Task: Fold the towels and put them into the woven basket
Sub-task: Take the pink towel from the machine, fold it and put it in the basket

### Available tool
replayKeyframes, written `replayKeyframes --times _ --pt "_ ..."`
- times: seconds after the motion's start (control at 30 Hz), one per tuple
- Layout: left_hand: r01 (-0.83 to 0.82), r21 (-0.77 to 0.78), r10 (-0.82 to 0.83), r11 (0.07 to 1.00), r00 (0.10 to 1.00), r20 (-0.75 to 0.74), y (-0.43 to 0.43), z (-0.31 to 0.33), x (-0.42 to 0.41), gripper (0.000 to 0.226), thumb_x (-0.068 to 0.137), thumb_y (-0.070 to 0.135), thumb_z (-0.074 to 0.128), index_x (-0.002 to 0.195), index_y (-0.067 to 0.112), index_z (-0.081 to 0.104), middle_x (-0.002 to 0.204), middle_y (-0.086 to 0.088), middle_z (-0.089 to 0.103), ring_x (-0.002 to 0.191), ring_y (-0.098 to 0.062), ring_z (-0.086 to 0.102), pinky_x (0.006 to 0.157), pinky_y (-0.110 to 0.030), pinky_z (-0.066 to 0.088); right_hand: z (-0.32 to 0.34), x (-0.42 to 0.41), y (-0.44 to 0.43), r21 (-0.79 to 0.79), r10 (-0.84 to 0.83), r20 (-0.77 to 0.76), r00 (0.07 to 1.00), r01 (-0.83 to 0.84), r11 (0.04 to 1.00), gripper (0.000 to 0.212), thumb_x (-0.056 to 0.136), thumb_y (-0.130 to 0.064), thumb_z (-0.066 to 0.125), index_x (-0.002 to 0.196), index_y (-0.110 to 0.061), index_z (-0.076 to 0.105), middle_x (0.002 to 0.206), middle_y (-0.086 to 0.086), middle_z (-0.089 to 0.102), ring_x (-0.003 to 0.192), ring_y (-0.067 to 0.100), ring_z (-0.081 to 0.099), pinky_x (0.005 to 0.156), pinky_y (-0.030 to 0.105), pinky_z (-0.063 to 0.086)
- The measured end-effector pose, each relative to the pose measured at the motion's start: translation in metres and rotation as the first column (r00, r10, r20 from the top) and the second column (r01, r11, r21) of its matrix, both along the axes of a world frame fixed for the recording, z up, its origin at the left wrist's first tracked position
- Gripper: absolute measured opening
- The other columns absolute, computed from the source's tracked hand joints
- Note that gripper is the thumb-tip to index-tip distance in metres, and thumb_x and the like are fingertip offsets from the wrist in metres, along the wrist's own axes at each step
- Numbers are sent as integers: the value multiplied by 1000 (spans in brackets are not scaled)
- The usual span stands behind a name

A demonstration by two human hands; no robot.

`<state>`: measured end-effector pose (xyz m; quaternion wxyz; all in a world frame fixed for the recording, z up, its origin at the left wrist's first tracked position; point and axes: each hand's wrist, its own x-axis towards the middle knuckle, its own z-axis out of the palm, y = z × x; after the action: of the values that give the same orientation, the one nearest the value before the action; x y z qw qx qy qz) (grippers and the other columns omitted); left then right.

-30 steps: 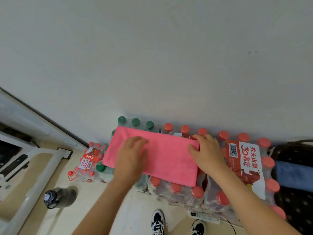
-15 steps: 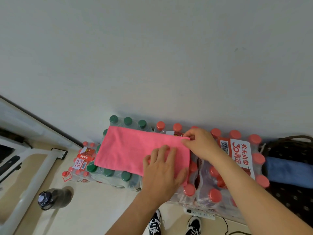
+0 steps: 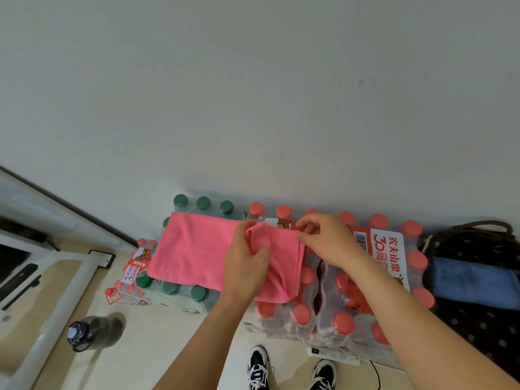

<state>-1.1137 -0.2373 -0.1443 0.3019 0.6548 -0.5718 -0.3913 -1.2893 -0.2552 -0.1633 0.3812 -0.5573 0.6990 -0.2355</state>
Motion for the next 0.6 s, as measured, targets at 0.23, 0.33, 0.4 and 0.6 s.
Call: replayKeyframes --times 0.23,0.33,0.4,0.6 --pt "39 -66 -44 997 996 -77 12 -5 -1 52 79 -2 51 121 28 49 100 16 58 84 4 56 71 -11 45 -3 6 -1 -27 91 -228 969 -99 995 25 77 -34 71 98 -21 65 94 -4 52 87 13 52 75 33 48" --pt "51 -72 -58 996 994 -93 15 -5 -3 53 80 -2 51 123 28 48 90 11 60 70 -4 56 66 -23 50 -3 10 -3 10 107 -267 958 -108 994 24 76 -37 72 89 -21 60 99 -3 51 90 16 53 72 33 46" --pt "90 -88 -95 992 994 -53 15 -5 -6 53 80 0 51 124 30 47 84 9 61 64 -9 55 62 -28 49 -2 13 -4 16 112 -273 955 -112 994 19 77 -36 70 80 -22 58 101 -1 55 89 19 58 69 33 47" --pt "387 -80 -379 918 920 104 19 -8 -26 66 82 19 59 138 37 30 124 9 51 103 -8 57 85 -30 50 1 12 -5 12 150 -286 947 -153 988 11 82 -19 55 92 -22 53 100 3 63 93 26 60 72 35 47"
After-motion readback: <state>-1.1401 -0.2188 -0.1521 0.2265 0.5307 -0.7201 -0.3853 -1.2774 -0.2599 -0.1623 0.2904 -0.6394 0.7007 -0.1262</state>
